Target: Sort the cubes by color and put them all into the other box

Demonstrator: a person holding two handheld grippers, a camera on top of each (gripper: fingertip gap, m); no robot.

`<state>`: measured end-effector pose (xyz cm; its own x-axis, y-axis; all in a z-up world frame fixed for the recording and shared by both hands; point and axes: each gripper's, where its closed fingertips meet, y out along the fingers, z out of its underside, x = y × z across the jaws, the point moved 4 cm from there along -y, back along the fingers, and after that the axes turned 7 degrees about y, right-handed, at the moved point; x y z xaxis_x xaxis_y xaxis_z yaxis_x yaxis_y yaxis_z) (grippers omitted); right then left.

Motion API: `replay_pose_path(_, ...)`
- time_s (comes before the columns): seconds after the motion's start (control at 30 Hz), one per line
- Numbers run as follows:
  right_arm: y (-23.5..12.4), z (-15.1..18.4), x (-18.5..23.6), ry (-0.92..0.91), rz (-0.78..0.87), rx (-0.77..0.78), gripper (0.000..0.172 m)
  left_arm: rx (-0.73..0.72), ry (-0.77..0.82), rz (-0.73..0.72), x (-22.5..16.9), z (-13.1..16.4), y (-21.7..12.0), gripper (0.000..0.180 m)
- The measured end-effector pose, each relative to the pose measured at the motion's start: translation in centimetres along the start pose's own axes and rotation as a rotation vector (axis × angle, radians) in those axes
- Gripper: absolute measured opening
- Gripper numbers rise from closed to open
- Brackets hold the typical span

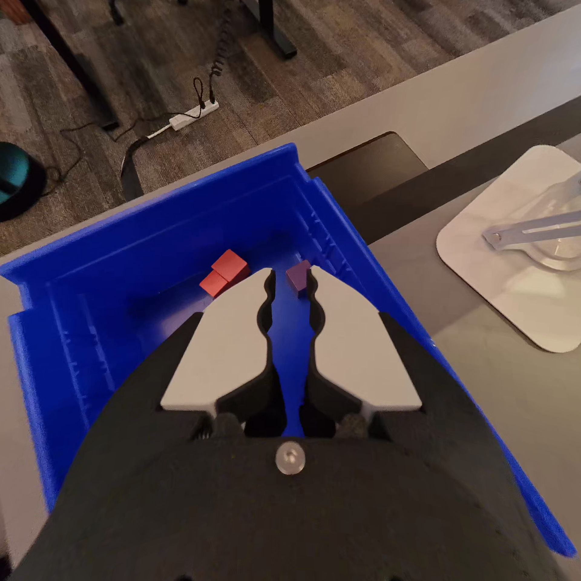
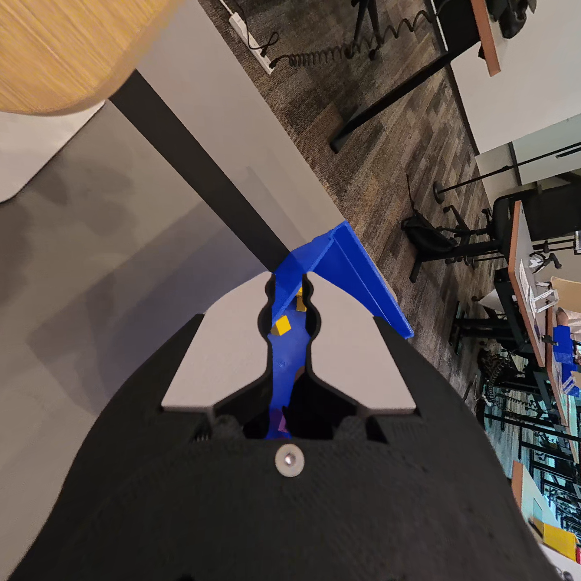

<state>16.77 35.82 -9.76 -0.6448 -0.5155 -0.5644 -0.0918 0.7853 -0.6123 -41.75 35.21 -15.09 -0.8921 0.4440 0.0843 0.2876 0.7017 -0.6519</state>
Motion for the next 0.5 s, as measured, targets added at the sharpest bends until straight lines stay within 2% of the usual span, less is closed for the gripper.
replay_pose_path(0.2, 0.0, -0.6, 0.6, -0.02, -0.01, -0.02, 0.016, 0.03, -0.206, 0.135, -0.8, 1.3, 3.7, 0.03)
replay_pose_path(0.27, -0.1, -0.7, 0.5, -0.02, -0.009, -0.025, 0.016, 0.044, -0.258, 0.181, -1.4, 1.6, 4.6, 0.028)
replay_pose_path(0.5, -0.2, -1.0, 0.8, -0.032, -0.016, -0.038, 0.016, 0.144, -0.296, 0.147, -1.4, 3.1, 6.4, 0.028)
